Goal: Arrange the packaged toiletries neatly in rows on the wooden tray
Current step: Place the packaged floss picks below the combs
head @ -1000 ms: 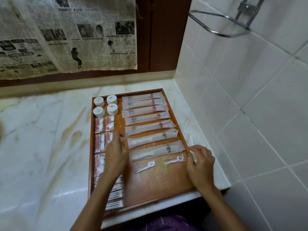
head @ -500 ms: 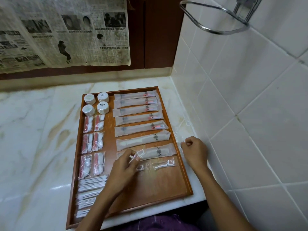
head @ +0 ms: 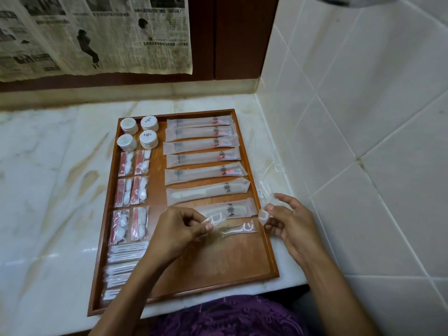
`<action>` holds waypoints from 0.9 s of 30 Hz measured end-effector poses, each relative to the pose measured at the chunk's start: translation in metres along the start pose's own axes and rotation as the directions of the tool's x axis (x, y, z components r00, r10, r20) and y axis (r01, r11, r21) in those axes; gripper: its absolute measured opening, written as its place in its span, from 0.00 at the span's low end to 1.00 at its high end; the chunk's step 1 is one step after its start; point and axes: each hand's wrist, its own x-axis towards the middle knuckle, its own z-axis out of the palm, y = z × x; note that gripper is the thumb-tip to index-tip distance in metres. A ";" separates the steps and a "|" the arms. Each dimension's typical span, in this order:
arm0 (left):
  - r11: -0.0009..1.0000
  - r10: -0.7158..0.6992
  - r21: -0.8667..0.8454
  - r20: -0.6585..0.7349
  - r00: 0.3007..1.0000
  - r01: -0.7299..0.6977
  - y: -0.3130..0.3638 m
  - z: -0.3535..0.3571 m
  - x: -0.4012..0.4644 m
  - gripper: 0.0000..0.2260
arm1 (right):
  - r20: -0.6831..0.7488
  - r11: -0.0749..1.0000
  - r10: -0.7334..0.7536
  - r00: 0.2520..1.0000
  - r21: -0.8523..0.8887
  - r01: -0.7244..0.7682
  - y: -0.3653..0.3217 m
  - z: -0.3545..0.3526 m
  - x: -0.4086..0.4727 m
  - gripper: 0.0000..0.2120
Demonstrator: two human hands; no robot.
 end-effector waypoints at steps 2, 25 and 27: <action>1.000 -0.022 -0.013 -0.023 0.999 0.022 0.000 0.001 -0.003 0.05 | 0.011 0.998 -0.008 1.000 -0.058 0.008 0.004 -0.001 -0.006 0.17; 0.777 0.064 0.628 -0.029 0.997 -0.032 -0.028 0.011 -0.046 0.08 | 0.513 0.126 -0.421 0.748 -0.784 0.608 0.041 0.008 -0.038 0.06; 0.683 0.100 0.728 -0.003 0.995 -0.067 -0.031 0.012 -0.047 0.07 | 0.532 0.118 -0.309 0.789 -0.802 0.586 0.047 0.006 -0.039 0.08</action>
